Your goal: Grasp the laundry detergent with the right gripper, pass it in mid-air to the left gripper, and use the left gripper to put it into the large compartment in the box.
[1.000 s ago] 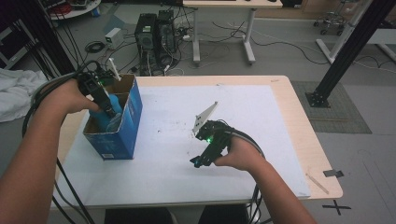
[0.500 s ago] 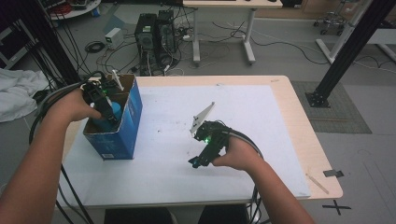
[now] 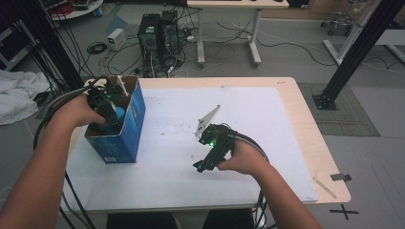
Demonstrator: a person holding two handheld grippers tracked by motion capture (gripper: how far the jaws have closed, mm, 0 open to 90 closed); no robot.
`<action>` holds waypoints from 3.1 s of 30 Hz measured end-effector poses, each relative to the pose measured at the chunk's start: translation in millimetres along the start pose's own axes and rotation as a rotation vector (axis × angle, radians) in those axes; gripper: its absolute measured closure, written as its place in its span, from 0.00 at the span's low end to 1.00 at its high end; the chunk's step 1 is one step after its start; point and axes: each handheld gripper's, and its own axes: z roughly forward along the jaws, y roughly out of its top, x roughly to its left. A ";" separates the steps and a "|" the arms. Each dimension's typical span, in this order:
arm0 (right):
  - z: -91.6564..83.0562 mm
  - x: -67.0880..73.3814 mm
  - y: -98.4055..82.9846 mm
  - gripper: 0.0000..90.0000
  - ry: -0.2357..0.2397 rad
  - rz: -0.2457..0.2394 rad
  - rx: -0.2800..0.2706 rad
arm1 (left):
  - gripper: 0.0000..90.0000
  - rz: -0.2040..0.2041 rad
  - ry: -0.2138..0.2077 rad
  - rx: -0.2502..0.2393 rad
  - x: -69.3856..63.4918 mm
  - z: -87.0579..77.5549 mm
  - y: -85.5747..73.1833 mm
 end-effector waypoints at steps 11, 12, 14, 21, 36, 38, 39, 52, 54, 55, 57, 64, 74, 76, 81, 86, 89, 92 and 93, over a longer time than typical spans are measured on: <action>0.9 -0.3 -1.7 0.13 0.006 0.009 -0.004 | 0.42 -0.005 -0.011 0.008 0.8 0.5 1.1; 0.9 -0.3 -1.7 0.13 0.006 0.009 -0.004 | 0.42 -0.005 -0.013 0.006 0.5 0.2 1.3; 1.1 -0.3 -1.8 0.13 0.006 0.011 -0.002 | 0.41 -0.002 -0.019 -0.007 0.4 -1.8 1.5; 1.9 -0.2 -1.3 0.13 0.007 0.006 -0.007 | 0.37 -0.009 -0.010 -0.013 0.3 -11.2 -0.1; 1.5 -0.7 -1.2 0.13 0.006 0.006 -0.014 | 0.31 0.001 -0.008 -0.054 0.4 -38.3 -7.2; 1.3 -0.5 -1.1 0.13 0.007 0.006 -0.014 | 0.30 -0.002 -0.010 -0.070 0.9 -43.7 -8.5; 1.3 -0.5 -1.1 0.13 0.007 0.006 -0.014 | 0.30 -0.002 -0.010 -0.070 0.9 -43.7 -8.5; -0.4 -0.3 0.6 0.13 0.008 0.000 -0.017 | 0.28 0.000 0.011 -0.094 -1.1 -82.3 -18.5; -0.5 -0.1 0.8 0.13 0.007 0.002 -0.015 | 0.28 0.000 0.011 -0.094 -1.1 -82.3 -18.5; -0.5 -0.1 0.8 0.13 0.007 0.002 -0.015 | 0.28 -0.002 0.023 -0.104 -2.8 -92.2 -20.3; -0.9 -0.2 1.4 0.13 0.008 0.003 -0.014 | 0.26 0.004 0.025 -0.108 -4.2 -96.6 -20.7; -2.9 -0.3 3.0 0.13 0.004 0.004 -0.010 | 0.26 0.050 0.024 -0.110 -12.6 -109.6 -18.0; -5.3 -3.9 3.1 0.13 -0.001 0.008 -0.003 | 0.23 0.143 0.013 -0.118 -32.9 -118.7 -6.1; -5.5 -4.3 2.8 0.13 -0.002 0.012 -0.002 | 0.23 0.170 -0.004 -0.117 -39.2 -118.3 -1.6; -7.7 -7.1 2.2 0.13 -0.004 0.012 0.009 | 0.20 0.226 -0.005 -0.114 -50.4 -116.1 8.1; -11.5 -9.3 2.7 0.13 -0.013 0.011 0.021 | 0.18 0.275 -0.016 -0.094 -59.5 -110.4 17.0; -12.7 -10.7 2.6 0.13 -0.015 0.017 0.023 | 0.17 0.290 -0.020 -0.090 -63.0 -106.0 21.3; -12.9 -12.7 2.2 0.13 -0.014 0.021 0.024 | 0.16 0.302 -0.024 -0.082 -65.7 -100.1 26.6; -12.7 -13.8 1.9 0.13 -0.015 0.018 0.026 | 0.16 0.305 -0.025 -0.081 -66.4 -98.3 27.7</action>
